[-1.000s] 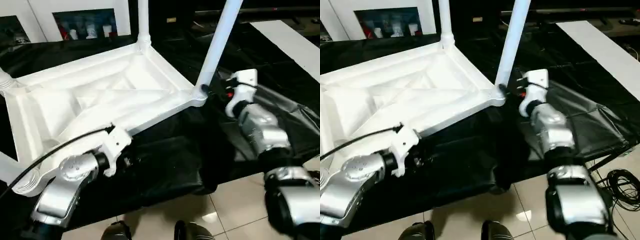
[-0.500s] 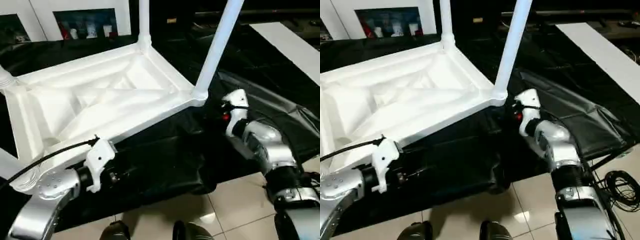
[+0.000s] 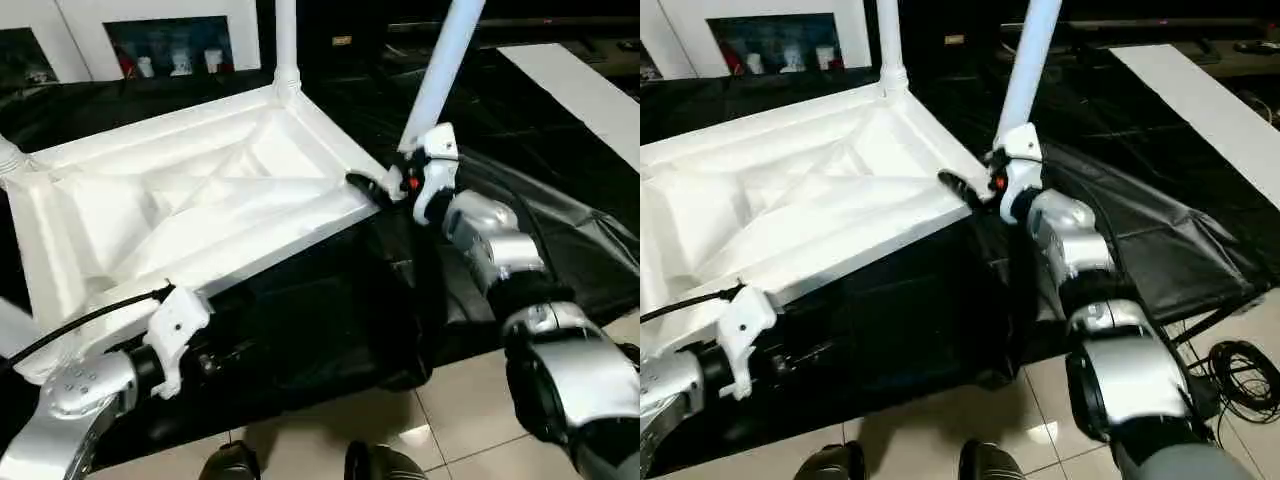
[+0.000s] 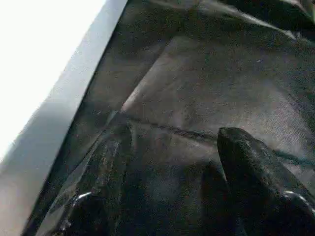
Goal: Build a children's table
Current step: Rotate table base
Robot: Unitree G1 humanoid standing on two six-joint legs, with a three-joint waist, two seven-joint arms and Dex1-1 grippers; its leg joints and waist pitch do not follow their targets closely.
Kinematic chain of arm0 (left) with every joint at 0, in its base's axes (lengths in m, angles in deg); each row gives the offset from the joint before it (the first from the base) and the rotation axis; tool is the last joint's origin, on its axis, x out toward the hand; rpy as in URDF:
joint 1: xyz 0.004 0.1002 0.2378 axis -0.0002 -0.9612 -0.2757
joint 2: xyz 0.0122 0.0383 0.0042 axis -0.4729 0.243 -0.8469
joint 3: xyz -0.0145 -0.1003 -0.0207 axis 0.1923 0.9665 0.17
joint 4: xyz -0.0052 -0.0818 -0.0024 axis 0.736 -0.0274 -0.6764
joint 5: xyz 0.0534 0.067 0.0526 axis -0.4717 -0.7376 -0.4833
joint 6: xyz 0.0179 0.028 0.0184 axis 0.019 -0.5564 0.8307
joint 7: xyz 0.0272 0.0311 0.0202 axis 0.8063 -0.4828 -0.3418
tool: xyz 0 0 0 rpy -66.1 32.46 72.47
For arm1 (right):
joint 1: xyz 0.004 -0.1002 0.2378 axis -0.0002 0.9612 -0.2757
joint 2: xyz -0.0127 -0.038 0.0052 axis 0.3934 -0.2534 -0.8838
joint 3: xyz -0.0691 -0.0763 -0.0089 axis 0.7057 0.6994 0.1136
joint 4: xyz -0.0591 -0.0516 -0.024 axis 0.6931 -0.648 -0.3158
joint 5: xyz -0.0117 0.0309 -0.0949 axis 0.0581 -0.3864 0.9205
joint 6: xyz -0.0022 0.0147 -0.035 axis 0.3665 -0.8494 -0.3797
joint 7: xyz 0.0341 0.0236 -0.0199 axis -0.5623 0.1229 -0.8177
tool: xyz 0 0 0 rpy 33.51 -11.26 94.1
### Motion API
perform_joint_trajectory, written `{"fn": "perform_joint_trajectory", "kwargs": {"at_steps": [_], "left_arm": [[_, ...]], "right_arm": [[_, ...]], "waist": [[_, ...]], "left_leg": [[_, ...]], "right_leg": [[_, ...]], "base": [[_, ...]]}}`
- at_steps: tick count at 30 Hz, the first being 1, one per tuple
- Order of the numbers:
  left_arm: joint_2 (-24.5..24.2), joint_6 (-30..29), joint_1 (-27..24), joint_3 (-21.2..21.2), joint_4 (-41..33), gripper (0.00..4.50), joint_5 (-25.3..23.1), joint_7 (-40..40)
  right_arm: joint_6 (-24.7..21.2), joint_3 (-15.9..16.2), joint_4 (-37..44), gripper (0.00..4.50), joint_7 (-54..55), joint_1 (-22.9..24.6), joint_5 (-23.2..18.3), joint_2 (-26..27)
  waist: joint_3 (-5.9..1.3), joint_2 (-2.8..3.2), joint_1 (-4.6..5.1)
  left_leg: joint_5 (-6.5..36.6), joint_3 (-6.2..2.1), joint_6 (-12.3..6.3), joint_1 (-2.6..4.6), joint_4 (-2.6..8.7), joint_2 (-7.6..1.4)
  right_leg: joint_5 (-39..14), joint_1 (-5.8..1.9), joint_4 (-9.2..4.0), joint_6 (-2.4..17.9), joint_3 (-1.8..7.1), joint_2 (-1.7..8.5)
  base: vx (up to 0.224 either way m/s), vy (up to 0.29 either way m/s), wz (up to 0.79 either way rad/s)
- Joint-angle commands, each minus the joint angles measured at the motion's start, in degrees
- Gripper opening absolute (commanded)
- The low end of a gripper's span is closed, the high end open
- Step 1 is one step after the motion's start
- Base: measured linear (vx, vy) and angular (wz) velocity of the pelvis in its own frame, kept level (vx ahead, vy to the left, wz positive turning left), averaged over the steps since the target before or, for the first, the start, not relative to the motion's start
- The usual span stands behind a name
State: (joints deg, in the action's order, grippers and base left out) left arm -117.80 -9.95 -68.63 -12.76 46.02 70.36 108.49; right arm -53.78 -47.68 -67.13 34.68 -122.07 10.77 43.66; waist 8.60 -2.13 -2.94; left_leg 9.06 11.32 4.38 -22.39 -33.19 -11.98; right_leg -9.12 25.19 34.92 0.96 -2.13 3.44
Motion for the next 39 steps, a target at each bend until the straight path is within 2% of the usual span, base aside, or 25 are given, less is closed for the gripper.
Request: {"fn": "perform_joint_trajectory", "kwargs": {"at_steps": [1,4,8,9,14,16,18,20,21,28,30,31,32,35,36,37,39], "left_arm": [[-0.3,-0.4,-0.9,0.6,-1.3,3.12,-0.3,-0.6],[-0.1,0.1,-1.4,0.8,-1.3,3.12,-0.4,-1.7],[-0.4,0.9,-1.7,0.6,-0.7,3.12,-0.9,-2.0],[-0.4,1.1,-1.7,0.7,-0.4,3.12,-0.9,-2.1],[-0.5,1.7,-1.7,0.9,0.3,3.12,-1.0,-2.0],[-0.5,2.1,-1.8,0.9,0.5,3.12,-1.0,-2.3],[-0.4,2.7,-2.0,1.0,0.7,3.12,-0.8,-2.5],[0.2,4.3,-3.0,1.8,0.4,3.12,0.7,-1.9],[0.5,4.8,-3.6,2.3,0.0,3.12,1.5,-1.6],[0.5,7.2,-7.4,6.6,-0.4,3.12,7.7,2.7],[1.4,9.0,-7.2,10.1,1.7,3.12,9.8,2.6],[1.5,9.4,-7.0,10.9,2.2,3.12,10.2,2.3],[1.7,9.7,-6.7,11.7,2.6,3.12,10.7,2.0],[1.0,6.6,-3.8,17.8,3.8,3.12,16.9,2.1],[0.6,6.1,-3.7,18.7,4.1,3.12,18.0,2.6],[0.4,5.9,-4.0,19.1,4.1,3.39,18.4,2.9],[-1.1,4.9,-6.9,21.3,4.2,3.46,20.3,5.1]], "right_arm": [[1.1,-2.5,-2.7,4.44,2.8,-1.3,-0.8,-1.1],[2.5,-5.3,-6.3,4.44,5.6,-3.7,-2.1,-1.9],[3.3,-7.2,-8.8,4.44,9.5,-5.3,-2.8,-3.2],[4.0,-8.9,-10.7,4.44,12.3,-6.4,-3.2,-4.5],[4.9,-10.9,-13.2,4.44,16.5,-7.6,-2.9,-7.5],[5.3,-11.1,-14.1,4.44,17.8,-7.8,-2.3,-9.1],[5.8,-11.1,-14.6,4.44,18.8,-7.7,-1.6,-10.3],[6.3,-10.8,-14.8,4.44,18.0,-7.1,-0.9,-11.3],[6.4,-10.3,-14.7,4.44,16.9,-6.8,-0.4,-11.3],[7.5,-8.0,-14.0,4.44,9.3,-4.6,1.7,-9.9],[8.1,-7.1,-13.5,4.44,8.0,-3.4,2.1,-9.4],[8.3,-7.1,-13.4,4.44,7.9,-3.1,2.2,-9.3],[8.5,-7.0,-13.3,4.44,7.8,-2.8,2.3,-9.2],[9.3,-6.1,-11.6,4.44,9.8,0.3,3.1,-8.5],[9.6,-6.1,-11.2,4.44,9.7,0.9,3.4,-8.3],[9.7,-6.0,-11.0,4.50,10.0,1.3,3.6,-8.3],[9.8,-5.5,-9.5,4.50,13.0,3.9,4.7,-8.0]], "waist": [[-3.77,0.70,0.17],[-3.78,0.80,-0.19],[-3.66,0.93,-0.60],[-3.71,0.93,-0.72],[-3.60,0.82,-1.43],[-3.75,0.73,-1.58],[-3.89,0.72,-1.64],[-4.08,0.68,-1.69],[-4.08,0.50,-1.52],[-4.21,0.50,-0.71],[-4.21,0.53,-0.48],[-4.28,0.33,-0.37],[-4.32,0.36,-0.42],[-4.51,0.50,-0.57],[-4.51,0.54,-0.62],[-4.56,0.54,-0.48],[-4.55,0.57,-0.44]], "left_leg": [[12.7,-0.23,-2.97,1.64,3.66,-1.24],[12.4,-0.11,-3.42,1.65,3.57,-1.24],[13.7,-0.04,-2.75,1.83,3.59,-1.22],[13.9,0.01,-2.56,1.84,3.55,-1.19],[16.0,0.13,-1.67,1.94,3.50,-1.11],[15.2,0.08,-1.65,1.82,3.50,-1.12],[14.5,0.16,-1.85,1.83,3.37,-1.12],[13.3,0.11,-2.17,1.39,3.24,-1.03],[12.5,-0.03,-2.40,0.91,3.26,-1.01],[12.7,-0.01,-3.95,0.69,3.06,-1.02],[12.4,0.05,-4.19,0.60,3.04,-1.08],[12.4,0.08,-4.19,0.58,3.04,-1.11],[12.6,0.12,-4.05,0.76,2.98,-1.20],[12.5,0.24,-3.54,1.00,2.89,-1.18],[12.7,0.26,-3.15,1.03,2.89,-1.12],[13.0,0.20,-3.07,0.98,2.88,-1.15],[13.8,0.09,-2.61,0.88,2.99,-1.13]], "right_leg": [[-11.9,-2.34,-3.54,13.4,2.30,2.86],[-10.7,-2.30,-3.40,13.5,2.36,2.94],[-12.6,-2.08,-3.60,12.9,2.31,2.88],[-12.5,-2.07,-3.58,12.7,2.32,2.83],[-15.3,-1.80,-3.87,11.4,2.39,2.82],[-14.8,-1.87,-3.76,11.1,2.34,2.84],[-13.9,-1.79,-3.65,11.2,2.28,2.71],[-12.5,-2.13,-3.36,11.4,2.24,2.72],[-11.7,-2.43,-3.17,11.4,2.15,2.75],[-11.2,-2.58,-3.22,12.6,2.15,2.77],[-11.1,-2.68,-3.22,13.4,2.09,2.77],[-11.2,-2.78,-3.22,13.4,2.07,2.75],[-11.8,-2.66,-3.20,13.4,2.11,2.84],[-11.8,-2.57,-3.08,13.7,2.12,2.70],[-12.1,-2.55,-3.05,13.5,2.13,2.72],[-12.4,-2.60,-3.04,13.5,2.12,2.70],[-13.8,-2.71,-3.10,12.8,2.07,2.68]], "base": [[0.000,0.000,0.00],[0.000,0.000,0.00],[0.000,0.000,0.00],[0.000,0.000,0.00],[0.000,0.000,0.00],[0.000,0.000,0.00],[0.000,0.000,0.00],[0.000,0.000,0.00],[0.000,0.000,0.00],[0.000,0.000,0.00],[0.000,0.000,0.00],[0.000,0.000,0.00],[0.000,0.000,0.00],[0.000,0.000,0.00],[0.000,0.000,0.00],[0.000,0.000,0.00],[0.000,0.000,0.00]]}}
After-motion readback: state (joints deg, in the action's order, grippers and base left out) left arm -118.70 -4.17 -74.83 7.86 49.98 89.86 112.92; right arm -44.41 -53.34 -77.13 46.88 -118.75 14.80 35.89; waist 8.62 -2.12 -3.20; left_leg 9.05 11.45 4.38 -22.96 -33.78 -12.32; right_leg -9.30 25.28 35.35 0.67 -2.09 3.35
